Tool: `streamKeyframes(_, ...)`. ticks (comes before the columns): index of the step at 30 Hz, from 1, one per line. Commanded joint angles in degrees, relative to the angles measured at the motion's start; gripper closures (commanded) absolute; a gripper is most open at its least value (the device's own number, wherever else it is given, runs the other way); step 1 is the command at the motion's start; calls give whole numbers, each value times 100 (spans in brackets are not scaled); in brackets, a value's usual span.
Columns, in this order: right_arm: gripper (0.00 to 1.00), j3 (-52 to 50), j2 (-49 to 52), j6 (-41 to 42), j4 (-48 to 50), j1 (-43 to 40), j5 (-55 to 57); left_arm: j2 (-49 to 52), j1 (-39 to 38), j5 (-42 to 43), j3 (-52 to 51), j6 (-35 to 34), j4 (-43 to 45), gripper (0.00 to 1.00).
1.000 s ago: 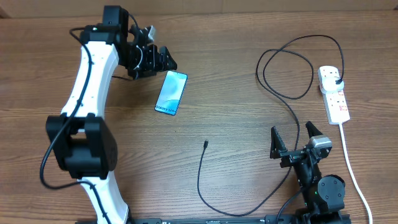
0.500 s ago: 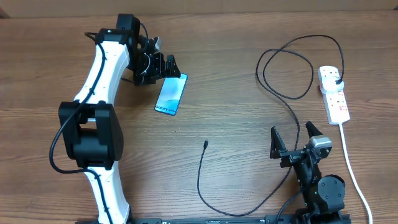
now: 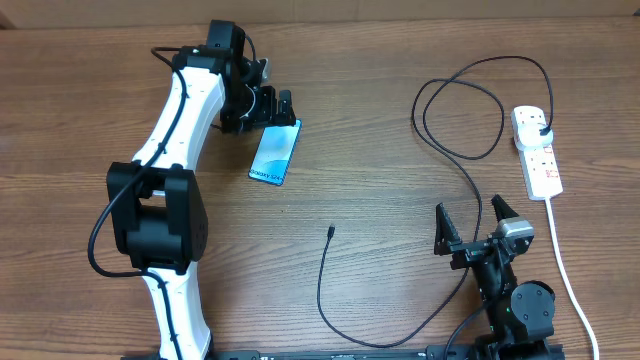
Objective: Plug charger to phone and switch on socket
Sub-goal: 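Raise the left arm and move its gripper over the phone, then lower the left gripper and grasp the phone's top edge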
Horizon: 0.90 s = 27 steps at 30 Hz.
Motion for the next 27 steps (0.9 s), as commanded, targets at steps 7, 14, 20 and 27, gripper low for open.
streamKeyframes(7, 0, -63, -46, -7, 9, 31, -15, 85, -24, -107, 101, -79, -46, 1)
streamKeyframes(14, 0, -63, -46, -7, 9, 31, -15, 85, -24, -96, 101, -74, -44, 0)
streamKeyframes(20, 0, -63, -46, -7, 9, 31, -15, 85, -31, -111, 92, -7, -175, 1)
streamKeyframes(27, 0, -63, -46, -7, 9, 31, -15, 85, -35, -116, 92, 37, -188, 0)
